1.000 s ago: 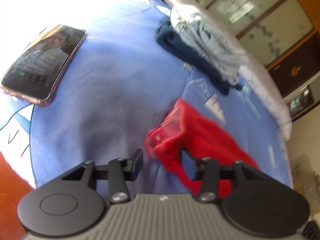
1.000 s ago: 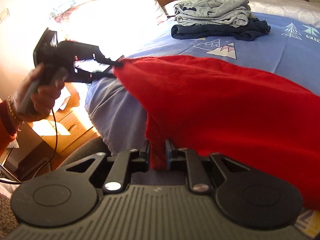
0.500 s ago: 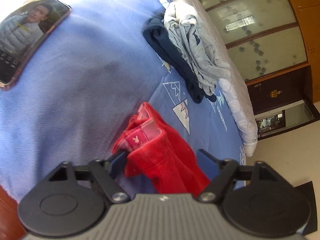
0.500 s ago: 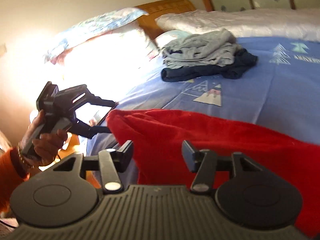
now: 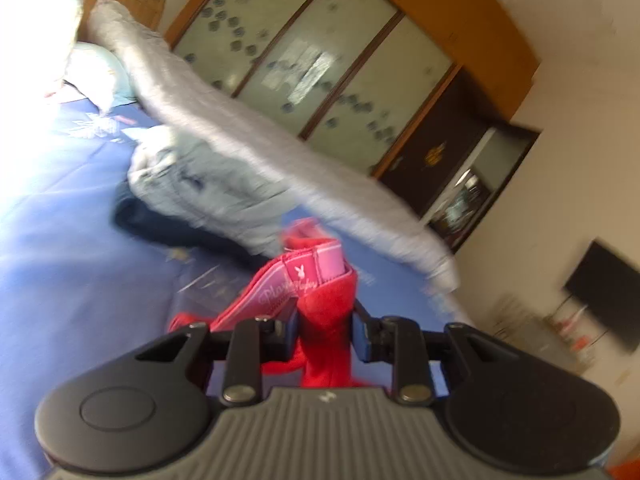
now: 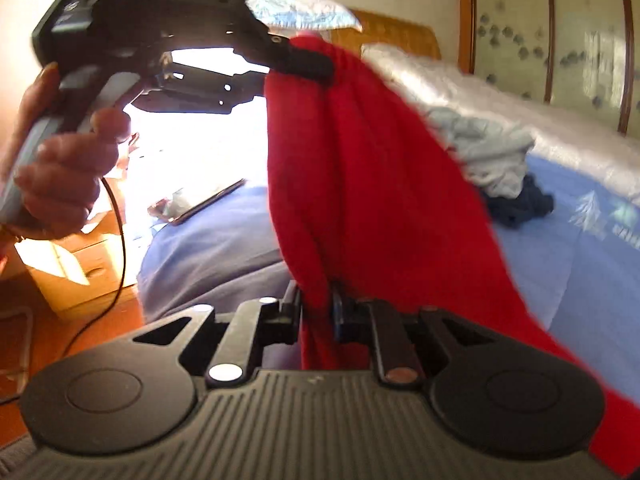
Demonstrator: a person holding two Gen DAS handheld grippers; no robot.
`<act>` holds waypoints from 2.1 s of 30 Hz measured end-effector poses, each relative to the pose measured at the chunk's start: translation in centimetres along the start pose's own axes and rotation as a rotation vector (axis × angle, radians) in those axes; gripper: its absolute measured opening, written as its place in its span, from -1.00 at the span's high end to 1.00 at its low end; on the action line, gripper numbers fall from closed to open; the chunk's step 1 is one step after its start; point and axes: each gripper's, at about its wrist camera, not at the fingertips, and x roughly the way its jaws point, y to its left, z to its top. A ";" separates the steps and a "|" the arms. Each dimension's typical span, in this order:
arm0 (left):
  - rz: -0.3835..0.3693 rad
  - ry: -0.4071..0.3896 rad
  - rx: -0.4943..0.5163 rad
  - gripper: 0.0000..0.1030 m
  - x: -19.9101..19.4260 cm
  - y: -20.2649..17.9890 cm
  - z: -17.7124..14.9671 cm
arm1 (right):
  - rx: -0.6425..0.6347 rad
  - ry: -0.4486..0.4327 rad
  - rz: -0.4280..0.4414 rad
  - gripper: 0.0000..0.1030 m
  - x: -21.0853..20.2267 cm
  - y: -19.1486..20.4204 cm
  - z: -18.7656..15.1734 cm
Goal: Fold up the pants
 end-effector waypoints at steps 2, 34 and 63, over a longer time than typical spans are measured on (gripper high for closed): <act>0.121 0.098 -0.143 0.41 0.7 3.8 -2.7 | 0.055 0.116 0.060 0.44 2.3 -0.5 -1.2; 0.276 0.172 -0.058 0.54 8.4 4.7 3.3 | 0.452 0.046 -0.001 0.30 -4.8 -6.9 -3.7; 0.025 0.240 0.007 -0.04 10.6 -9.7 -4.0 | 1.214 -0.406 -0.518 0.31 -29.4 -20.0 -19.4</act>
